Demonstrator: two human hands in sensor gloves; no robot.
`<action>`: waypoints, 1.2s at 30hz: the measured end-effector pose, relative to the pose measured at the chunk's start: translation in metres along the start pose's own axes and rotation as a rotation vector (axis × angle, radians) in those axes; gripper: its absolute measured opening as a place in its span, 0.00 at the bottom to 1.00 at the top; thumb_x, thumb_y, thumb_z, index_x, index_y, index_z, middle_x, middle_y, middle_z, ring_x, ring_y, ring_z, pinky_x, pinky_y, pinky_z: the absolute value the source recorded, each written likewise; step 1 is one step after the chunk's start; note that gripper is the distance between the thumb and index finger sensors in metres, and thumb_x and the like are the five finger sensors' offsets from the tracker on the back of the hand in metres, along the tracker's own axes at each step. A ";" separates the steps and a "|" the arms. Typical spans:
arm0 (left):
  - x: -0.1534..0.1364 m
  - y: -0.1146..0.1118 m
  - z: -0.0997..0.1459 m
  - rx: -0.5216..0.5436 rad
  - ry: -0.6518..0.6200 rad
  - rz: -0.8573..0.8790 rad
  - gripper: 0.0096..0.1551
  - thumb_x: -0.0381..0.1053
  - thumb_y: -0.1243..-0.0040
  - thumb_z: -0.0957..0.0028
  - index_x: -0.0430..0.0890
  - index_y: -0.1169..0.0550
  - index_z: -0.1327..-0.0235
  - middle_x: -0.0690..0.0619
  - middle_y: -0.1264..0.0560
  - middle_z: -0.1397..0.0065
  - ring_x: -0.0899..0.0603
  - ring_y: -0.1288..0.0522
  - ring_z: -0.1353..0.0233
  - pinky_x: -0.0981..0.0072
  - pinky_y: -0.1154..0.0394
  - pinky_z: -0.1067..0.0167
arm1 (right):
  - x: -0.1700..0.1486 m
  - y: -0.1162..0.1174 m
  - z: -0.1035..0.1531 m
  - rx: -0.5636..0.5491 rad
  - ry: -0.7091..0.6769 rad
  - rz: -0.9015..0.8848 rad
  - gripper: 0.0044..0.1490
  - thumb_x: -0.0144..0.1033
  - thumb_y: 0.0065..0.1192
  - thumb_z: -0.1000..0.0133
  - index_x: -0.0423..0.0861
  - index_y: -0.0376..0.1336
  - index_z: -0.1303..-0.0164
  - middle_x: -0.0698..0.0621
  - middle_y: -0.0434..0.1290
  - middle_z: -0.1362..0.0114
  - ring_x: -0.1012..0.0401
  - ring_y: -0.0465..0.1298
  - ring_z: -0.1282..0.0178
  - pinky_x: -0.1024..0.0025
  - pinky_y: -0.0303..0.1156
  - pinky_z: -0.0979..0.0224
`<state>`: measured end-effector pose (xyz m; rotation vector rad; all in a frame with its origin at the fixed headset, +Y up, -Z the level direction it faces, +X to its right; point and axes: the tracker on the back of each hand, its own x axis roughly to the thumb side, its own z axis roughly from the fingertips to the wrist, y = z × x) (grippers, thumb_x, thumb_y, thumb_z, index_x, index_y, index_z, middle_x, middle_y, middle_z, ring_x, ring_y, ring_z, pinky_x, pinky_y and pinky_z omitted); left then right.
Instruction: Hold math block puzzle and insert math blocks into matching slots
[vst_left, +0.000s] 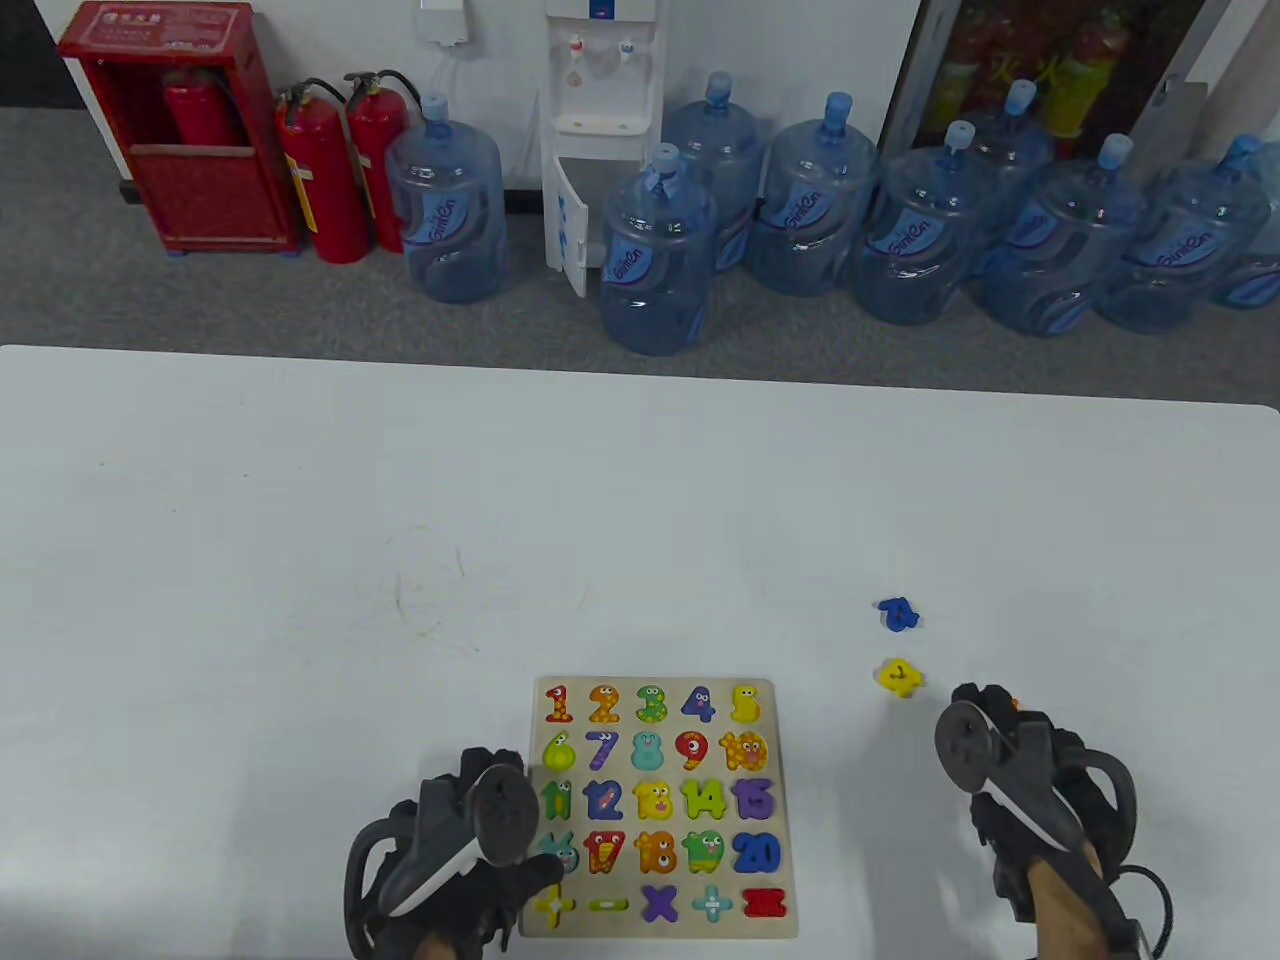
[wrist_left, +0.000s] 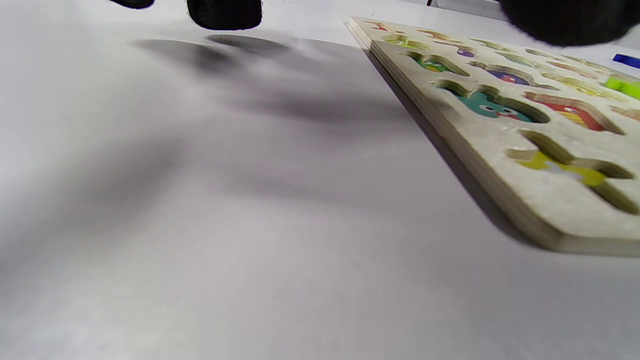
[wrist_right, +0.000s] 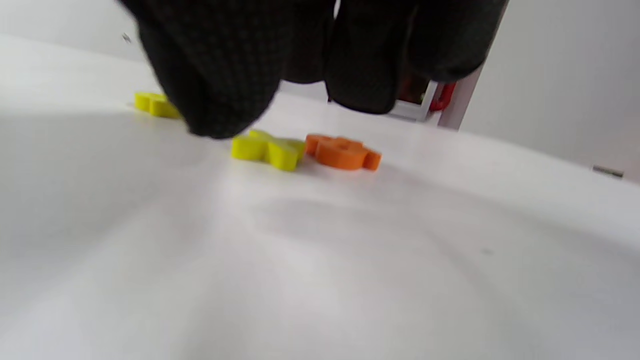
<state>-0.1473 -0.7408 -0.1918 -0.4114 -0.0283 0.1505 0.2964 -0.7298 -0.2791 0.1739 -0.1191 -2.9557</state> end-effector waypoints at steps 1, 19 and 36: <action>0.000 0.000 0.000 0.001 0.002 0.001 0.58 0.70 0.44 0.67 0.51 0.51 0.25 0.48 0.55 0.20 0.30 0.45 0.19 0.25 0.44 0.29 | 0.001 0.002 -0.004 0.014 0.003 0.001 0.47 0.35 0.70 0.63 0.56 0.56 0.30 0.53 0.59 0.23 0.51 0.68 0.27 0.51 0.65 0.26; 0.003 0.001 0.000 -0.005 -0.025 -0.009 0.58 0.70 0.44 0.66 0.51 0.51 0.25 0.48 0.55 0.20 0.30 0.45 0.18 0.25 0.44 0.28 | 0.025 0.006 0.013 -0.055 -0.079 0.105 0.36 0.36 0.74 0.68 0.55 0.70 0.45 0.57 0.77 0.39 0.56 0.76 0.38 0.55 0.70 0.30; -0.006 0.011 -0.005 0.040 0.034 -0.005 0.58 0.71 0.46 0.66 0.51 0.51 0.24 0.49 0.56 0.19 0.29 0.47 0.18 0.25 0.44 0.28 | 0.129 -0.063 0.073 -0.242 -0.336 0.100 0.36 0.36 0.74 0.68 0.56 0.71 0.46 0.57 0.78 0.40 0.56 0.77 0.38 0.55 0.71 0.31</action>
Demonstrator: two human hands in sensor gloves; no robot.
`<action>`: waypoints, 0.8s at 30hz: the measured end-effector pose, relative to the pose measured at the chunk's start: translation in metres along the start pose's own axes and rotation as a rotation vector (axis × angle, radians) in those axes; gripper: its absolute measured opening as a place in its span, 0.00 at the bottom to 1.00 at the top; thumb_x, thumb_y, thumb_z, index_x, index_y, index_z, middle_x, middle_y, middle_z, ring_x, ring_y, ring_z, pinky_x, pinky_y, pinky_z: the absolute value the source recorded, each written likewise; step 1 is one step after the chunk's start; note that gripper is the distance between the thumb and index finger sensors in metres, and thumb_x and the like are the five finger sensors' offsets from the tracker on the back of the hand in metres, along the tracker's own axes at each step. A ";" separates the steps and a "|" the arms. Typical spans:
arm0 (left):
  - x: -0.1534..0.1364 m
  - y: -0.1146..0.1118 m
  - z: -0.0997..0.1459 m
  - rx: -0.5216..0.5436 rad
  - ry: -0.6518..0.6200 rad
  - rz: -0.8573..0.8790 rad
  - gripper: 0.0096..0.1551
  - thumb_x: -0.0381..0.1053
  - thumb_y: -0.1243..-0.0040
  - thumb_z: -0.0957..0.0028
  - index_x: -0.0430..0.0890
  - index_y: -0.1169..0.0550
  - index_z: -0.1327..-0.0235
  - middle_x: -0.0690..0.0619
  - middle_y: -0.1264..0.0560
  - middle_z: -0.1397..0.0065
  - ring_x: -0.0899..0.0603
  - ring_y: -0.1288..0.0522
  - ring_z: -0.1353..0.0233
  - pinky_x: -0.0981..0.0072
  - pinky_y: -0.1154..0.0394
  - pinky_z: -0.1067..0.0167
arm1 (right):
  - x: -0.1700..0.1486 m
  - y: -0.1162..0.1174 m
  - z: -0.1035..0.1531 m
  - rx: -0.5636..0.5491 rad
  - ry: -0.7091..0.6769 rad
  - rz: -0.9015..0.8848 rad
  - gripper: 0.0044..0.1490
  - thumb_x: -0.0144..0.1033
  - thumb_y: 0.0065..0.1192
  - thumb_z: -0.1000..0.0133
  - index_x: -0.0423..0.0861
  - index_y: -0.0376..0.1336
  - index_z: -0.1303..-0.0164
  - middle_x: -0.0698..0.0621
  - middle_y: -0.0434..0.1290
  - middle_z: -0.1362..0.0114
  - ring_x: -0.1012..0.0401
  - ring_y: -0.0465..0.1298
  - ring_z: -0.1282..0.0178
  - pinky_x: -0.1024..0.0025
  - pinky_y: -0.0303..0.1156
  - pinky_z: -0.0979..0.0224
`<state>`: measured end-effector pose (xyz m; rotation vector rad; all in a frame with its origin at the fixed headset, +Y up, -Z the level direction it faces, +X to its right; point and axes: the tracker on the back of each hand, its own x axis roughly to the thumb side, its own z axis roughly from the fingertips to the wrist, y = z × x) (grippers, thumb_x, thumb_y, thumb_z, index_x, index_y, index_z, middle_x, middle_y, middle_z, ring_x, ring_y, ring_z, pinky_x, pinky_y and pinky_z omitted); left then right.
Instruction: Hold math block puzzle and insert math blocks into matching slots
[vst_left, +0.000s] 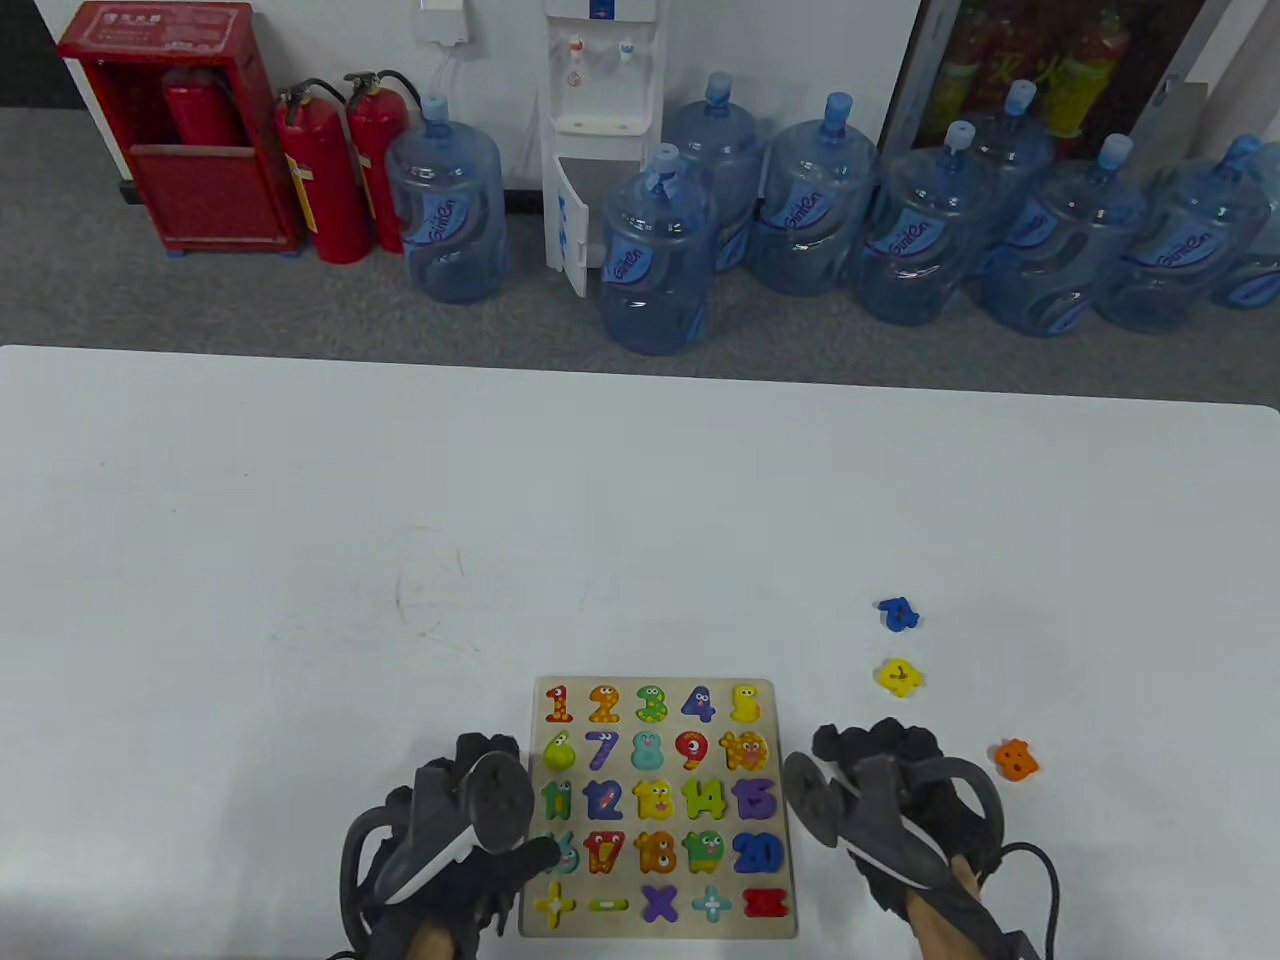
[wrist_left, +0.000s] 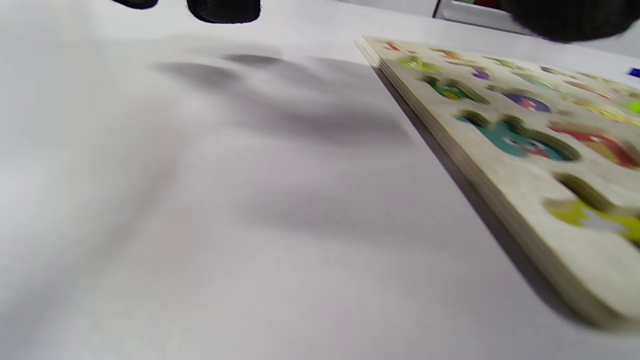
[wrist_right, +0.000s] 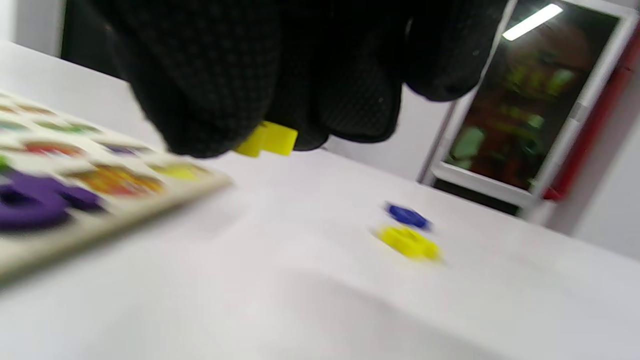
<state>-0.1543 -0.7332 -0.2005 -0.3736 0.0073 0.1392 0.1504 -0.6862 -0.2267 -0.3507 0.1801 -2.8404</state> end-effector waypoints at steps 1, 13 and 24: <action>-0.002 0.001 0.000 0.006 0.010 -0.003 0.58 0.71 0.46 0.66 0.51 0.51 0.24 0.49 0.56 0.19 0.29 0.47 0.18 0.25 0.44 0.28 | 0.012 -0.006 0.000 -0.015 -0.038 -0.016 0.36 0.36 0.74 0.68 0.56 0.71 0.46 0.57 0.78 0.40 0.56 0.77 0.38 0.55 0.71 0.31; -0.009 0.004 0.007 0.048 0.031 0.014 0.54 0.68 0.50 0.61 0.50 0.53 0.25 0.47 0.56 0.19 0.28 0.47 0.19 0.25 0.44 0.28 | 0.142 -0.043 0.017 -0.109 -0.457 0.017 0.35 0.36 0.74 0.68 0.57 0.71 0.46 0.58 0.78 0.39 0.57 0.77 0.38 0.55 0.71 0.30; -0.022 0.005 0.015 0.112 0.107 0.042 0.54 0.67 0.49 0.61 0.49 0.53 0.25 0.46 0.56 0.20 0.29 0.46 0.19 0.26 0.43 0.29 | 0.202 -0.037 0.035 -0.127 -0.726 0.091 0.35 0.37 0.74 0.69 0.59 0.71 0.47 0.60 0.78 0.40 0.58 0.78 0.38 0.57 0.71 0.30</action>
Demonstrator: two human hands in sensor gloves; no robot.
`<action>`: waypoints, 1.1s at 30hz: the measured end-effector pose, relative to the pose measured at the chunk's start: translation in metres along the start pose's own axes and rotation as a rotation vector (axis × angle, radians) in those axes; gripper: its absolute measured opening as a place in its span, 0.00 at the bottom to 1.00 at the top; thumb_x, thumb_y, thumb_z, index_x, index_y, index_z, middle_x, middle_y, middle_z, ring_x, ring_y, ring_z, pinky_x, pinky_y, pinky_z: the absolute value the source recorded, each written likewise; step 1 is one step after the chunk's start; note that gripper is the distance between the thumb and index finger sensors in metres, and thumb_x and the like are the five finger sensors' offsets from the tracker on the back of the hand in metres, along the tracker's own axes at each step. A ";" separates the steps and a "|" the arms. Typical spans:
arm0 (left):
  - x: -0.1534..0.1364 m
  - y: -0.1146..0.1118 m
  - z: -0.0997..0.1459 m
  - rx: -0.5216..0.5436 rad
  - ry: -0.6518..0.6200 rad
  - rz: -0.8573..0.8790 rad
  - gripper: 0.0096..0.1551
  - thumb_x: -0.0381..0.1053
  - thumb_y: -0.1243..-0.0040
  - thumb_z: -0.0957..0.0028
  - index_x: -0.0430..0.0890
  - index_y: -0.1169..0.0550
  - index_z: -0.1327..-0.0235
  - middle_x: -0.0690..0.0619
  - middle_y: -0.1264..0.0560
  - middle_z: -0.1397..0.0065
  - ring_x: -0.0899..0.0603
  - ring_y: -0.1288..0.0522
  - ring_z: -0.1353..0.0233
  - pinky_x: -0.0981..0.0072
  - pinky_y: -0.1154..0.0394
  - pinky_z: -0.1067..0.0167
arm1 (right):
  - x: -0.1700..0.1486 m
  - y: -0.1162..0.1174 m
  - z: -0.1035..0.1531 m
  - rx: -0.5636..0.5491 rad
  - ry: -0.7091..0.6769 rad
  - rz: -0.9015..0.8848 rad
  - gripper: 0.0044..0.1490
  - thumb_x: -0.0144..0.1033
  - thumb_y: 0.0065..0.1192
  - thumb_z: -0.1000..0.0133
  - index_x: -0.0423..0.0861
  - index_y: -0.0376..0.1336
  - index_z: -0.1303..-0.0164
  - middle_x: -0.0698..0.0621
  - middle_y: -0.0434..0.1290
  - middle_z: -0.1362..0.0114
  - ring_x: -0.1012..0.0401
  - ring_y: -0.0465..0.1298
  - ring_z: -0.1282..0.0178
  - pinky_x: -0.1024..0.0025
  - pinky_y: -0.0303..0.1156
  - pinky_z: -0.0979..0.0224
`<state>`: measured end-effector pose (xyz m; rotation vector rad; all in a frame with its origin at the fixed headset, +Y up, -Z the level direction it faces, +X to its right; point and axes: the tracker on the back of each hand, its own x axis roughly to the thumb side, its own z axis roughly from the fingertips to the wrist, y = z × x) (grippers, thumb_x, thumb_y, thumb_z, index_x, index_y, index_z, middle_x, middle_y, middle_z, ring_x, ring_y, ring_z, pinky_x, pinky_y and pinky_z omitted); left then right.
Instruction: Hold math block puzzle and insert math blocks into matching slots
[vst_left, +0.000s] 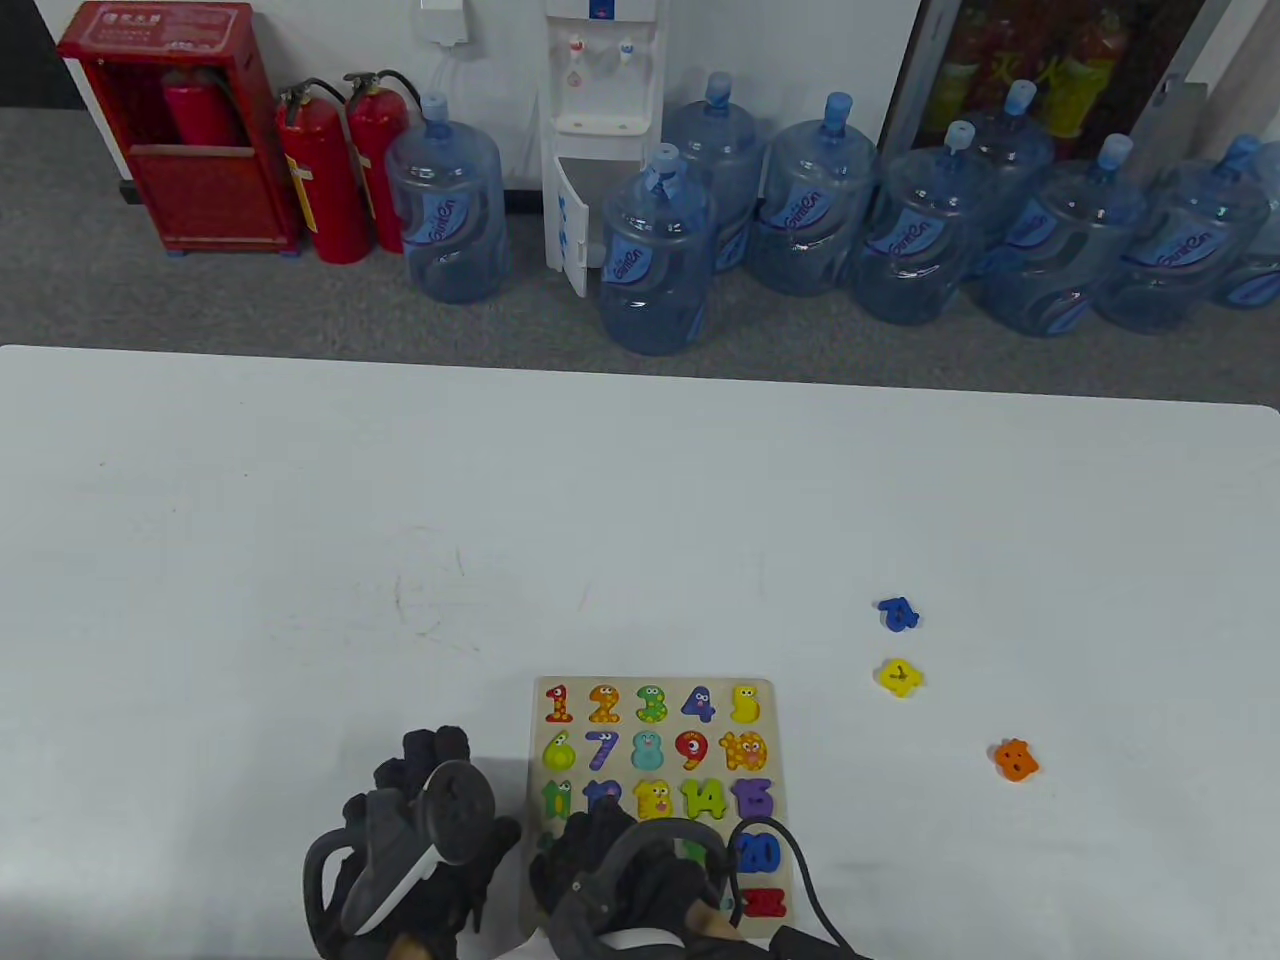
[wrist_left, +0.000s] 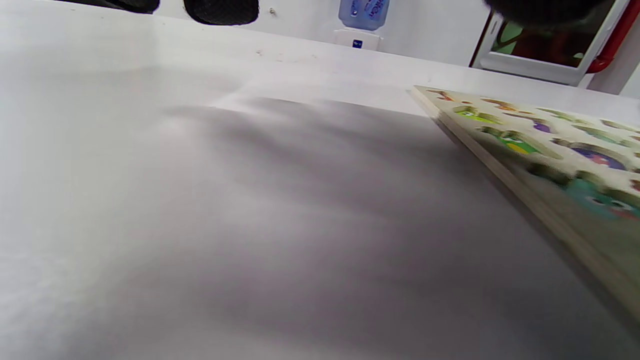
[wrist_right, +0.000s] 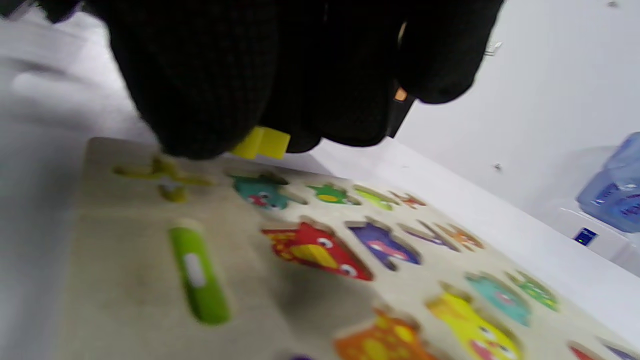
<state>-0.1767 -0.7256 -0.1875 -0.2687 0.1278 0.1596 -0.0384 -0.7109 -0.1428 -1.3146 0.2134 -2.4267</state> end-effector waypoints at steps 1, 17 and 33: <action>-0.001 0.000 0.000 0.005 0.002 0.008 0.54 0.67 0.49 0.61 0.49 0.53 0.25 0.46 0.56 0.20 0.29 0.46 0.19 0.26 0.43 0.29 | 0.003 0.001 -0.002 -0.008 -0.010 0.003 0.35 0.37 0.74 0.69 0.59 0.71 0.47 0.60 0.78 0.40 0.59 0.78 0.38 0.57 0.71 0.30; 0.001 -0.002 0.002 -0.011 -0.011 0.002 0.54 0.68 0.49 0.62 0.49 0.53 0.25 0.46 0.56 0.20 0.29 0.45 0.19 0.27 0.42 0.29 | 0.018 0.011 -0.010 -0.061 -0.015 0.014 0.40 0.37 0.77 0.73 0.60 0.69 0.46 0.60 0.77 0.39 0.60 0.78 0.39 0.58 0.72 0.31; 0.015 0.001 -0.008 -0.039 -0.064 -0.047 0.55 0.69 0.49 0.61 0.50 0.53 0.24 0.47 0.56 0.19 0.29 0.46 0.18 0.27 0.42 0.28 | -0.154 0.073 0.126 0.122 0.711 -0.045 0.40 0.41 0.71 0.68 0.58 0.67 0.41 0.57 0.74 0.34 0.58 0.76 0.36 0.56 0.71 0.29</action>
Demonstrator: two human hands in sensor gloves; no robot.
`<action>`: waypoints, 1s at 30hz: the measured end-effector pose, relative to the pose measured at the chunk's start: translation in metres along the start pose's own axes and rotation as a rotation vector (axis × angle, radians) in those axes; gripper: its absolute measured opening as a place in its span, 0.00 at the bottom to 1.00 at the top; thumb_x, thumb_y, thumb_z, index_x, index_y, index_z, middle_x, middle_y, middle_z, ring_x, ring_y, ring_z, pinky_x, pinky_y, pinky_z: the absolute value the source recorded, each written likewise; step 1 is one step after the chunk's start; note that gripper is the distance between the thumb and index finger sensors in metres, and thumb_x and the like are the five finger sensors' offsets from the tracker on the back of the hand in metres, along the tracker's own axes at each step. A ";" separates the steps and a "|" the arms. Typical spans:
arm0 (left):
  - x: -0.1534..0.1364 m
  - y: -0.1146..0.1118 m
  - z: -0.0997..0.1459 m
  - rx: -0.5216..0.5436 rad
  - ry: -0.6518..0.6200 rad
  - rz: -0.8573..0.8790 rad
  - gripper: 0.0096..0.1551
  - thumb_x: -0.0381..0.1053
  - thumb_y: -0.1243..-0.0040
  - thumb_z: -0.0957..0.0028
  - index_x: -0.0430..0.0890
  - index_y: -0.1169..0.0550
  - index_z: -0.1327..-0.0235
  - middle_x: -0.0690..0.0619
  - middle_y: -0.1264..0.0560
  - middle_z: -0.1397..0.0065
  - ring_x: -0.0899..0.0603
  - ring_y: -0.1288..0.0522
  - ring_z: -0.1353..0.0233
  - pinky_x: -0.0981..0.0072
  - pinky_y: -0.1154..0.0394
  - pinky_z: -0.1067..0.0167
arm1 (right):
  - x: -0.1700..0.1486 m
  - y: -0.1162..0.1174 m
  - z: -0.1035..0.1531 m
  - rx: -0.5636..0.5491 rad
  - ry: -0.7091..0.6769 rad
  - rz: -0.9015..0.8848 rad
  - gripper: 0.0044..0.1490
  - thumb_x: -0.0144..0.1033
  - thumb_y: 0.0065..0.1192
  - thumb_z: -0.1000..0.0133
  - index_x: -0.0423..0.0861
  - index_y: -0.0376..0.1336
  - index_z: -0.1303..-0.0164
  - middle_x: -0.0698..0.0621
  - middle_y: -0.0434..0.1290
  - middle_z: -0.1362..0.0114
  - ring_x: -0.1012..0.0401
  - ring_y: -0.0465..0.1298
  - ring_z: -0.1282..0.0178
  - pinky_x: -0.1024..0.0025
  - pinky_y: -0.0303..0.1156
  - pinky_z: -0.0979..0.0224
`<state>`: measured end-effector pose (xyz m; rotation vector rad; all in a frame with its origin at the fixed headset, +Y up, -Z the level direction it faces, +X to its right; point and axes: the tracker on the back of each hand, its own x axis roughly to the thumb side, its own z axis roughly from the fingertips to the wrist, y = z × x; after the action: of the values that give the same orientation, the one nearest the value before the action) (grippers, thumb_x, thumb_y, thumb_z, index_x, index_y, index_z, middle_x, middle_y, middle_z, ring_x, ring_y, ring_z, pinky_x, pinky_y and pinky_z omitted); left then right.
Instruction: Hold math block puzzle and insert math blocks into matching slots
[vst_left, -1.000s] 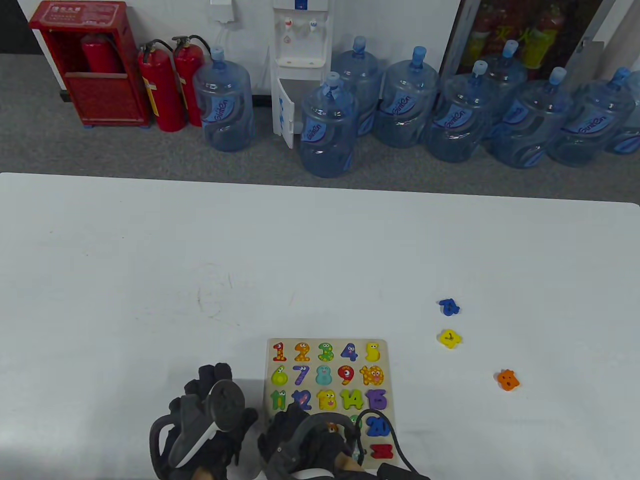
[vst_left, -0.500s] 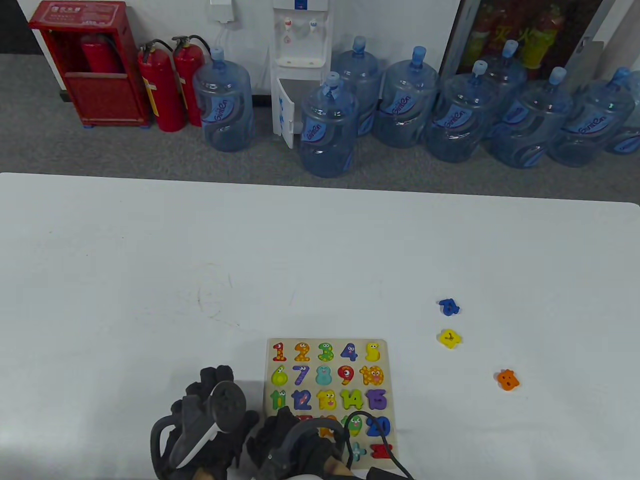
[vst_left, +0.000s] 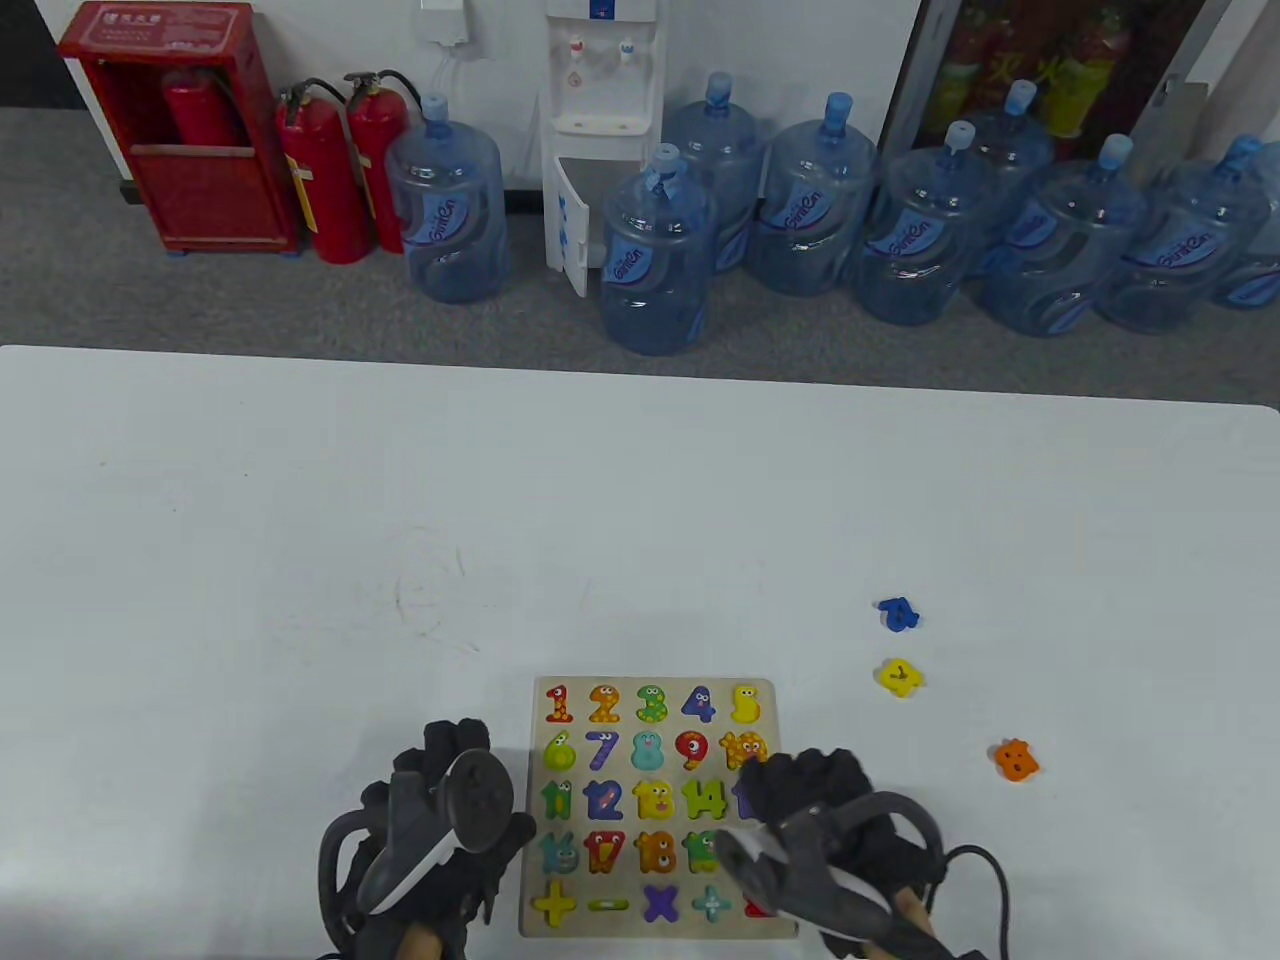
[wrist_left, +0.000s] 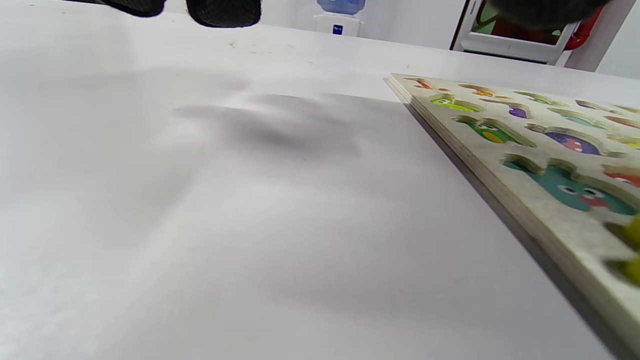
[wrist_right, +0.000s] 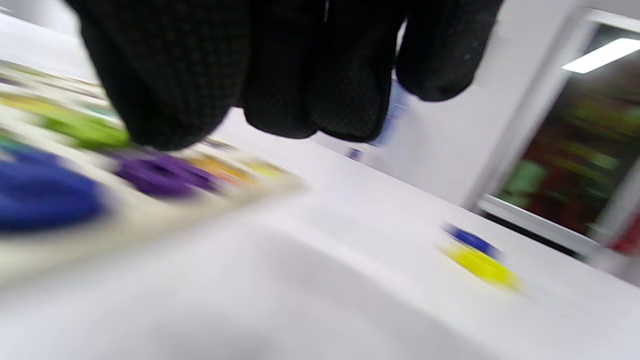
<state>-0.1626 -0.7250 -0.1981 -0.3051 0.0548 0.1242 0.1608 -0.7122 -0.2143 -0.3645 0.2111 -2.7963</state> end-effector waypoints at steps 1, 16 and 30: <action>0.001 0.000 0.000 -0.002 -0.001 -0.002 0.55 0.69 0.49 0.61 0.50 0.53 0.24 0.47 0.56 0.19 0.29 0.46 0.18 0.27 0.42 0.28 | -0.016 0.009 0.000 0.006 0.081 -0.022 0.39 0.40 0.71 0.67 0.57 0.66 0.40 0.57 0.74 0.34 0.57 0.76 0.36 0.55 0.70 0.29; 0.006 -0.009 0.000 -0.024 -0.017 -0.049 0.54 0.69 0.49 0.61 0.50 0.53 0.25 0.47 0.56 0.20 0.29 0.45 0.19 0.27 0.42 0.28 | -0.146 0.081 0.014 0.328 0.550 -0.055 0.49 0.36 0.69 0.63 0.56 0.54 0.30 0.53 0.59 0.22 0.53 0.71 0.29 0.54 0.68 0.28; 0.003 -0.011 0.000 -0.044 -0.017 -0.027 0.54 0.68 0.49 0.62 0.50 0.52 0.25 0.47 0.55 0.20 0.30 0.45 0.19 0.27 0.42 0.28 | -0.133 0.079 0.013 0.317 0.462 -0.121 0.40 0.40 0.69 0.66 0.56 0.63 0.38 0.52 0.66 0.30 0.57 0.75 0.38 0.58 0.71 0.32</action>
<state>-0.1586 -0.7349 -0.1949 -0.3489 0.0312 0.1017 0.3095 -0.7447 -0.2465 0.3571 -0.1596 -2.9261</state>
